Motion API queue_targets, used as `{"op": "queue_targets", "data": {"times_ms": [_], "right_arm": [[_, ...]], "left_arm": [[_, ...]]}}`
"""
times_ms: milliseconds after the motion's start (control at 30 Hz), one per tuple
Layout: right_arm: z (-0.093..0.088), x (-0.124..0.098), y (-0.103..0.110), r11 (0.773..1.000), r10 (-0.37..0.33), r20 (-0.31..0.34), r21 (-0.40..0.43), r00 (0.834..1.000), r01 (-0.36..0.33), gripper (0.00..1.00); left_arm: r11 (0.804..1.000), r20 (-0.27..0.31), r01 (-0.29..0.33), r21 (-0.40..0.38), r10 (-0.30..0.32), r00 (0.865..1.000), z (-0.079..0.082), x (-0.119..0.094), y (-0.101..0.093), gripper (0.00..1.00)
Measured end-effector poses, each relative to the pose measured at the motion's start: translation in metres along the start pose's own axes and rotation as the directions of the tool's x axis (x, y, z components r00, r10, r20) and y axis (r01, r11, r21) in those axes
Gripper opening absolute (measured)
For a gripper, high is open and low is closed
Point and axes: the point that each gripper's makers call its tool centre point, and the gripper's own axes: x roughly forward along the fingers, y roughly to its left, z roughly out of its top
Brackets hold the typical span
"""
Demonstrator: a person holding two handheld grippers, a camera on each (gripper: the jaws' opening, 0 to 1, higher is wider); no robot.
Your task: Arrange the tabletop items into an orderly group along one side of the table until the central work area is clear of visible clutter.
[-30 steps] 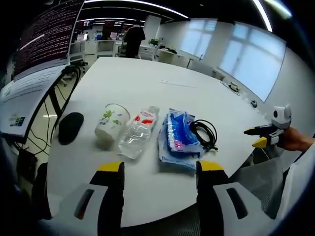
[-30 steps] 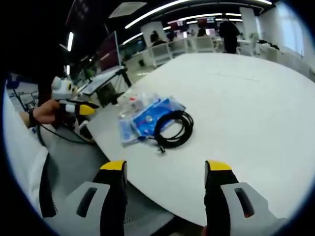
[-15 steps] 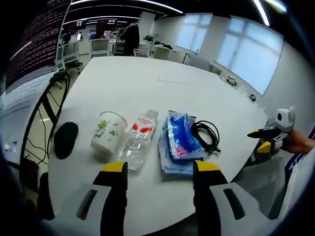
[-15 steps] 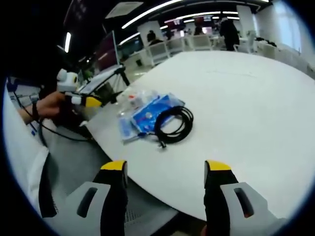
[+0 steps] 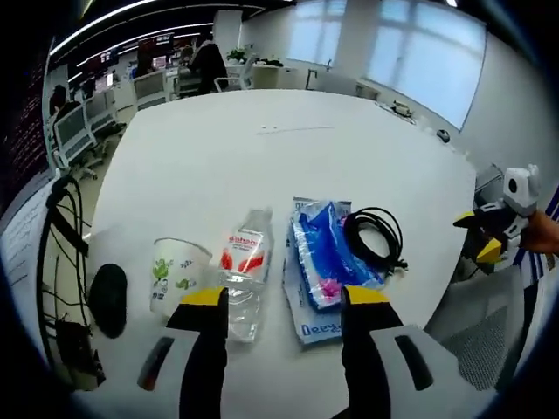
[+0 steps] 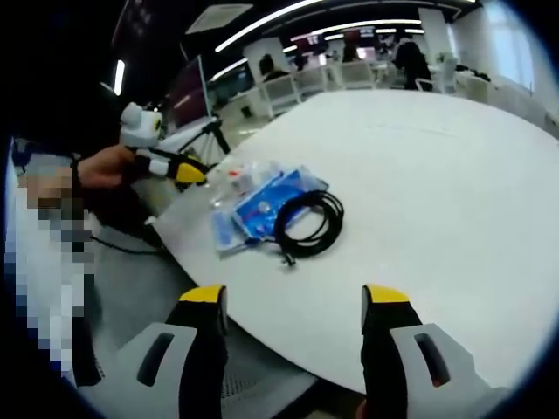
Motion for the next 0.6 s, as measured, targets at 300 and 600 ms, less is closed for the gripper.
{"op": "queue_targets", "data": {"times_ms": [300, 600], "right_arm": [[-0.003, 0.0, 0.001, 1.0, 0.007, 0.009, 0.019, 1.0, -0.007, 0.6], [-0.011, -0.003, 0.003, 0.999, 0.018, 0.014, 0.044, 1.0, -0.018, 0.61]], "left_arm": [[1.0, -0.088, -0.017, 0.023, 0.019, 0.996, 0.006, 0.018, 0.006, 0.51], [0.993, -0.137, -0.018, 0.112, 0.033, 0.99, 0.014, 0.039, 0.014, 0.5]]}}
